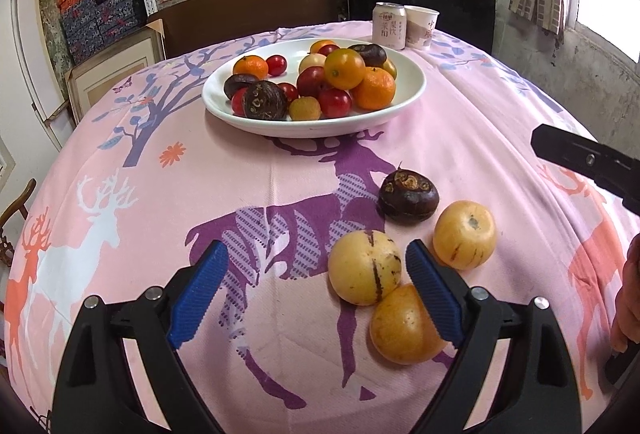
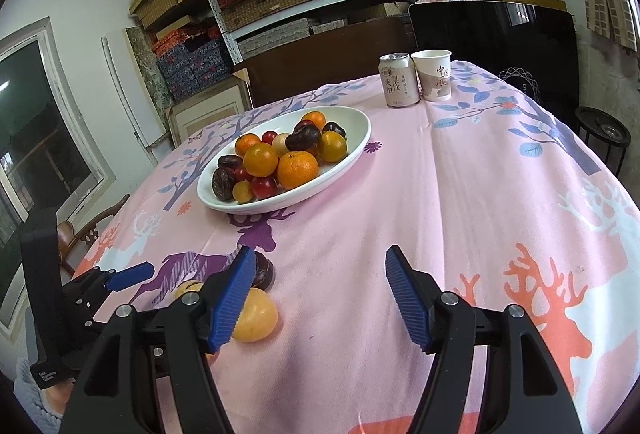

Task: Organize fruits
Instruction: 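Move both open tools back toward the pepinos on the cloth, then grasp a striped pepino with the left tool while the right tool grasps a pale pepino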

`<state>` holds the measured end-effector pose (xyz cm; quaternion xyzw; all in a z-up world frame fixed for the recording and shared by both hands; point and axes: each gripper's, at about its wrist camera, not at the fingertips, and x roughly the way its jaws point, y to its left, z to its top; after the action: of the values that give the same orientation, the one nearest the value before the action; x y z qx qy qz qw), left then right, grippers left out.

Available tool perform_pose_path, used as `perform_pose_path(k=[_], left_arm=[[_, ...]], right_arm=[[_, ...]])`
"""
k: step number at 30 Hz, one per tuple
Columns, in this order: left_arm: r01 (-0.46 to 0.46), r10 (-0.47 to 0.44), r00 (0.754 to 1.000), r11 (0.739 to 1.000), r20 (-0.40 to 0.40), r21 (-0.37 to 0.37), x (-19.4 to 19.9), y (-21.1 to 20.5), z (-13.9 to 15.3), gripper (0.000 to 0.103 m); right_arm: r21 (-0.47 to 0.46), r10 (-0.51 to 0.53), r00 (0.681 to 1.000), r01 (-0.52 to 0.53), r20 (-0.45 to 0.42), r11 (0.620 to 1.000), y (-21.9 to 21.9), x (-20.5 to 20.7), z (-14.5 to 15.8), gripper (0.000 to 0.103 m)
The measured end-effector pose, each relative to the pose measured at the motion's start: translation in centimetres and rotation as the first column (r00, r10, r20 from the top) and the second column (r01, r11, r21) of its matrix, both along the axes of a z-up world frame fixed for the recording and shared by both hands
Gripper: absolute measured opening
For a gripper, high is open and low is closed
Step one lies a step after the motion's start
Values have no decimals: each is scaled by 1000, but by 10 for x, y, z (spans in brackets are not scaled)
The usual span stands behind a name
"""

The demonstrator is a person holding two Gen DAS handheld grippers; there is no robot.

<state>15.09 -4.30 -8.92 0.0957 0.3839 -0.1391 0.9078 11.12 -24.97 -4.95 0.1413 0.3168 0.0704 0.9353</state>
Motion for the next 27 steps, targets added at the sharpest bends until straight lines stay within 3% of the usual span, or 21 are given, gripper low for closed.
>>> perform_pose_path(k=[3, 12, 21, 27], left_arm=[[4, -4, 1000, 1000, 0, 0, 0, -1, 0, 87], [40, -41, 999, 999, -24, -25, 0, -3, -1, 68], [94, -99, 993, 992, -58, -85, -2, -6, -1, 38], [68, -71, 997, 996, -40, -63, -4, -5, -1, 37]], right_arm=[[1, 0, 1000, 0, -3, 1000, 0, 0, 0, 70], [6, 1, 1000, -1, -13, 1000, -2, 2, -2, 72], [9, 1, 1000, -1, -19, 1000, -2, 2, -4, 72], [8, 3, 1000, -3, -24, 1000, -1, 2, -5, 72]])
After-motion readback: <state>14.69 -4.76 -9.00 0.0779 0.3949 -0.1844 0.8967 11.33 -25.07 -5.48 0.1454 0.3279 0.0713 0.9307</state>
